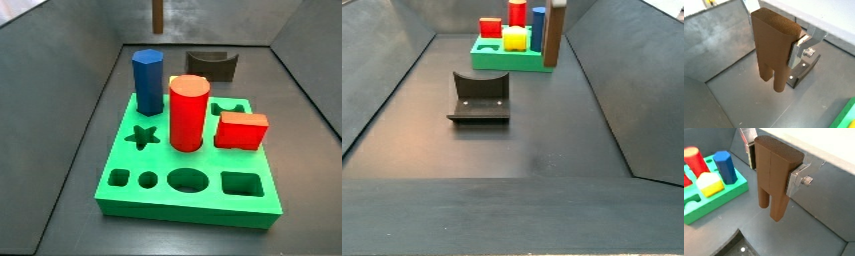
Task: Pick up the square-circle object. Move up. Place the square-circle object on the fixture. Regrasp the square-circle object. Rotate the square-circle object. Move to above the board. Insert the square-circle object.
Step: Move to above the board.
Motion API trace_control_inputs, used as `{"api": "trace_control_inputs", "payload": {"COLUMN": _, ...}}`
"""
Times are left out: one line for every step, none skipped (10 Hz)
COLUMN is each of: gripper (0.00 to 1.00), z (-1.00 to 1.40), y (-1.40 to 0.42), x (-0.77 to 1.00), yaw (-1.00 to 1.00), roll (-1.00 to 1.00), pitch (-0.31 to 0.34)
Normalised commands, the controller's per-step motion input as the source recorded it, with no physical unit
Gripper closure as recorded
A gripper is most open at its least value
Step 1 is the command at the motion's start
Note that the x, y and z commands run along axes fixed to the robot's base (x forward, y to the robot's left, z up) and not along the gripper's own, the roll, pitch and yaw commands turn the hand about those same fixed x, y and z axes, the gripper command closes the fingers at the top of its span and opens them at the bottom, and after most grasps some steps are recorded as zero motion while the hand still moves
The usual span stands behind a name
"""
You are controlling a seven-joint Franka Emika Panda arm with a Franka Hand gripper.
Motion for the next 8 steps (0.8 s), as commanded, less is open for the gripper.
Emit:
{"api": "trace_control_inputs", "payload": {"gripper": 1.0, "z": 1.0, "y": 0.02, "x": 0.07, "yaw": 0.01, "roll": 0.02, "pitch": 0.094}}
{"api": "trace_control_inputs", "payload": {"gripper": 1.0, "z": 0.91, "y": 0.02, "x": 0.05, "yaw": 0.01, "roll": 0.03, "pitch": 0.098}}
{"api": "trace_control_inputs", "payload": {"gripper": 1.0, "z": 0.75, "y": 0.01, "x": 0.04, "yaw": 0.01, "roll": 0.03, "pitch": 0.094}}
{"api": "trace_control_inputs", "payload": {"gripper": 1.0, "z": 0.48, "y": 0.01, "x": 0.02, "yaw": 0.01, "roll": 0.04, "pitch": 0.094}}
{"api": "trace_control_inputs", "payload": {"gripper": 1.0, "z": 0.37, "y": 0.01, "x": 0.02, "yaw": 0.01, "roll": 0.04, "pitch": 0.092}}
{"api": "trace_control_inputs", "payload": {"gripper": 1.0, "z": 0.07, "y": -1.0, "x": 0.09, "yaw": 1.0, "roll": 0.03, "pitch": 0.03}}
{"api": "trace_control_inputs", "payload": {"gripper": 1.0, "z": 0.03, "y": -1.0, "x": 0.1, "yaw": 1.0, "roll": 0.03, "pitch": 0.029}}
{"api": "trace_control_inputs", "payload": {"gripper": 1.0, "z": 0.04, "y": -1.0, "x": 0.1, "yaw": 1.0, "roll": 0.03, "pitch": 0.029}}
